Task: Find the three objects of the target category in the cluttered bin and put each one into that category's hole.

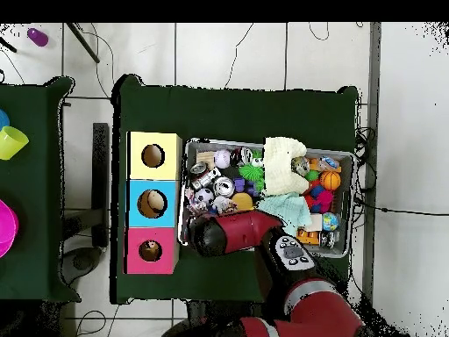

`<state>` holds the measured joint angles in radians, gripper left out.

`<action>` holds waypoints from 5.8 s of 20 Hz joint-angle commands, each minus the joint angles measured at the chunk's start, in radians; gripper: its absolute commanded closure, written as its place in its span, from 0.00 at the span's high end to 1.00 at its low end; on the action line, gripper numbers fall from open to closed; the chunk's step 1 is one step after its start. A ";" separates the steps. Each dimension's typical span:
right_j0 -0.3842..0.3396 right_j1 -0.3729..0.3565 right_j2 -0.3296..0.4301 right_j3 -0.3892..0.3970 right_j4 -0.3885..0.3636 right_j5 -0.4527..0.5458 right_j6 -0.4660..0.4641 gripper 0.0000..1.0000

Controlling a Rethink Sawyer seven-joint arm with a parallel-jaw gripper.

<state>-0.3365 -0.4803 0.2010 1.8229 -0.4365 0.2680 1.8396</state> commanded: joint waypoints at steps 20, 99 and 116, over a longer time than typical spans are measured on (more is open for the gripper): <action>0.105 -0.041 -0.075 0.066 -0.011 -0.170 0.112 0.00; -0.269 -0.173 0.461 -0.193 -0.107 0.523 -0.246 1.00; -0.283 -0.144 0.454 -0.163 -0.179 0.453 -0.213 1.00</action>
<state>-0.5900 -0.6650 0.6061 1.6662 -0.5517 0.7787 1.8120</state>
